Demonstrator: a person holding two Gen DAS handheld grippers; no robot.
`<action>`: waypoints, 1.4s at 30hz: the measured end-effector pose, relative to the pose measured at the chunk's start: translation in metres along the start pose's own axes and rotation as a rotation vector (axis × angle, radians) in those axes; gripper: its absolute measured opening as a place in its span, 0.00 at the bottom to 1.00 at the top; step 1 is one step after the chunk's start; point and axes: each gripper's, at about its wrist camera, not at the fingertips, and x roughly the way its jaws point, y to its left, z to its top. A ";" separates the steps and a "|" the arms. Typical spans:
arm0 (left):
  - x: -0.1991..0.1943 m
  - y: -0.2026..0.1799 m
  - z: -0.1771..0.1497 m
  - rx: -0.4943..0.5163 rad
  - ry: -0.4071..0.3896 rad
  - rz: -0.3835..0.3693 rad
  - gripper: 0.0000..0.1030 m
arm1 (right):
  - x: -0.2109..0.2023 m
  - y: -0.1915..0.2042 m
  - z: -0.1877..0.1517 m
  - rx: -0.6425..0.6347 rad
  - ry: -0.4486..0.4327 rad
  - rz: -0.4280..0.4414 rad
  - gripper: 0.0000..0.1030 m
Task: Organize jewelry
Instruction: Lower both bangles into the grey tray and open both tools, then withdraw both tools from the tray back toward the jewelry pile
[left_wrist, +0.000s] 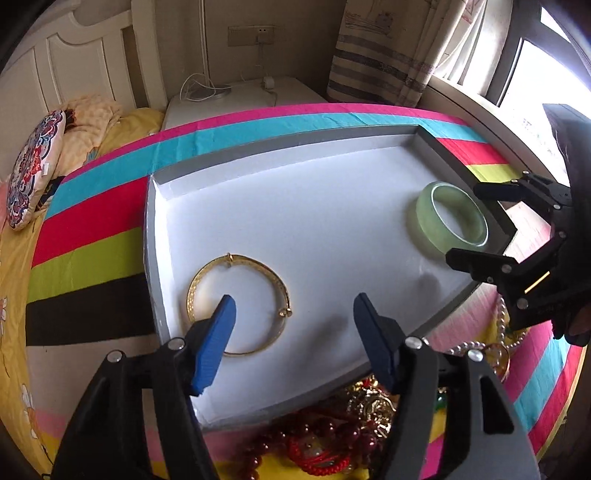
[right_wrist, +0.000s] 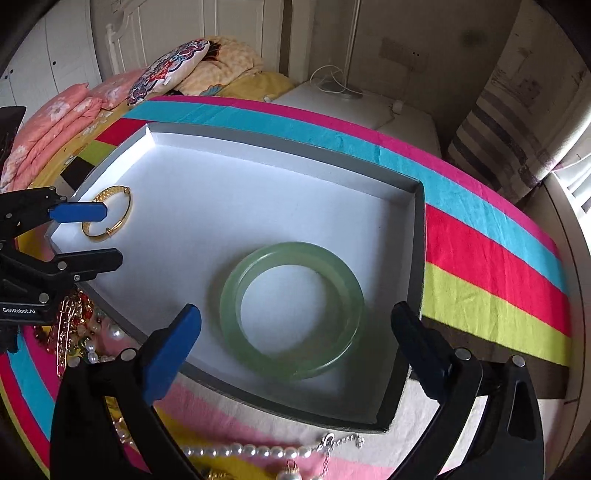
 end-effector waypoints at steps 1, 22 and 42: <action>-0.003 -0.004 -0.005 0.001 -0.004 -0.003 0.63 | -0.004 0.001 -0.007 0.004 -0.002 -0.003 0.95; -0.061 -0.057 -0.091 0.003 -0.075 0.054 0.81 | -0.090 0.048 -0.135 0.134 -0.148 -0.048 0.96; -0.160 -0.015 -0.220 -0.205 -0.393 0.379 0.98 | -0.128 0.111 -0.186 0.201 -0.238 0.137 0.83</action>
